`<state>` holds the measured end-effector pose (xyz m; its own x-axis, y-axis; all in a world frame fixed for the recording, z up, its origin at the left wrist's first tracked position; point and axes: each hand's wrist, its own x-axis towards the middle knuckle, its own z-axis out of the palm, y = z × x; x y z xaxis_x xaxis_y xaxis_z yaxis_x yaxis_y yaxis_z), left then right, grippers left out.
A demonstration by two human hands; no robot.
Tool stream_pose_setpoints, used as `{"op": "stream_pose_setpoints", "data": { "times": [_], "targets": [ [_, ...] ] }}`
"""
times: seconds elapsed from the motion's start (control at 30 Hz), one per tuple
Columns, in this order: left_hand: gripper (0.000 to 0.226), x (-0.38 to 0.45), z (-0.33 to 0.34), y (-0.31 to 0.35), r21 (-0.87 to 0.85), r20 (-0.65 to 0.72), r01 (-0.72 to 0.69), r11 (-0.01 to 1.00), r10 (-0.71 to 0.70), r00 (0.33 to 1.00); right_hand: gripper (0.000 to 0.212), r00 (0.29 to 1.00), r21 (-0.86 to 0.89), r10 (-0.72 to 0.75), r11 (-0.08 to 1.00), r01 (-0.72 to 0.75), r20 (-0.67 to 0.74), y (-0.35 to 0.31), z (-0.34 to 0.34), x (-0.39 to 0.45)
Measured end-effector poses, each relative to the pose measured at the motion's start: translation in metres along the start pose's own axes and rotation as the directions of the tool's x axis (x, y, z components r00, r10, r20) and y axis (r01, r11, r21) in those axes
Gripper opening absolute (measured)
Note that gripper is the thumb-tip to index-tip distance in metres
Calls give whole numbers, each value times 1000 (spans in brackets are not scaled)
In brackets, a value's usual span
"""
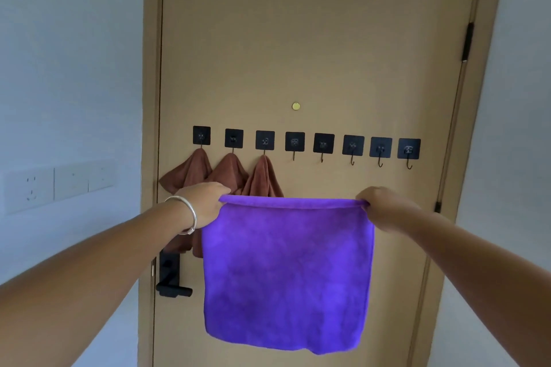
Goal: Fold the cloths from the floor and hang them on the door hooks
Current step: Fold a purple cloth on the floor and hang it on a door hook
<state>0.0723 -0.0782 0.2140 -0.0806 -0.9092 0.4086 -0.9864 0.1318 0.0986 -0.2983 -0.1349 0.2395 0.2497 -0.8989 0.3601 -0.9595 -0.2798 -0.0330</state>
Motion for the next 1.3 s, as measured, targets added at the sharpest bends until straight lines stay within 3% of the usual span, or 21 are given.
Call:
{"op": "stream_pose_setpoints", "data": {
  "times": [0.17, 0.3, 0.37, 0.43, 0.6, 0.77, 0.87, 1.2, 1.3],
  "targets": [
    [46, 73, 26, -4, 9, -56, 46, 999, -45, 997, 45, 995, 93, -83, 992, 89, -62, 24, 30, 88],
    [48, 117, 30, 1, -78, -298, -77, 994, 51, 953, 57, 957, 176, -207, 954, 244, -205, 37, 39, 139],
    [37, 136, 34, -1, -30, -409, -200, 979, 171, 896, 49, 928, 131, -235, 950, 282, -290, 43, 43, 164],
    [31, 152, 37, -6, 109, -388, -299, 948, 317, 865, 38, 900, 25, -314, 941, 337, -303, 47, 46, 184],
    [32, 186, 46, -19, 281, -274, -385, 879, 458, 845, 36, 803, -233, -550, 832, 503, -229, 53, 50, 221],
    [72, 233, 59, -25, 344, -268, -271, 899, 371, 889, 55, 882, -319, -424, 881, 349, -207, 47, 53, 247],
    [80, 263, 59, -15, 388, -243, -160, 908, 268, 932, 55, 906, -361, -352, 897, 255, -236, 37, 49, 262],
    [35, 298, 97, 34, 465, -189, -2, 885, 101, 977, 39, 958, -433, -139, 901, 18, -250, -19, 79, 269],
    [36, 299, 112, 44, 469, -136, -8, 883, 81, 987, 31, 975, -491, -92, 871, -19, -203, -30, 82, 267]
  ]
}}
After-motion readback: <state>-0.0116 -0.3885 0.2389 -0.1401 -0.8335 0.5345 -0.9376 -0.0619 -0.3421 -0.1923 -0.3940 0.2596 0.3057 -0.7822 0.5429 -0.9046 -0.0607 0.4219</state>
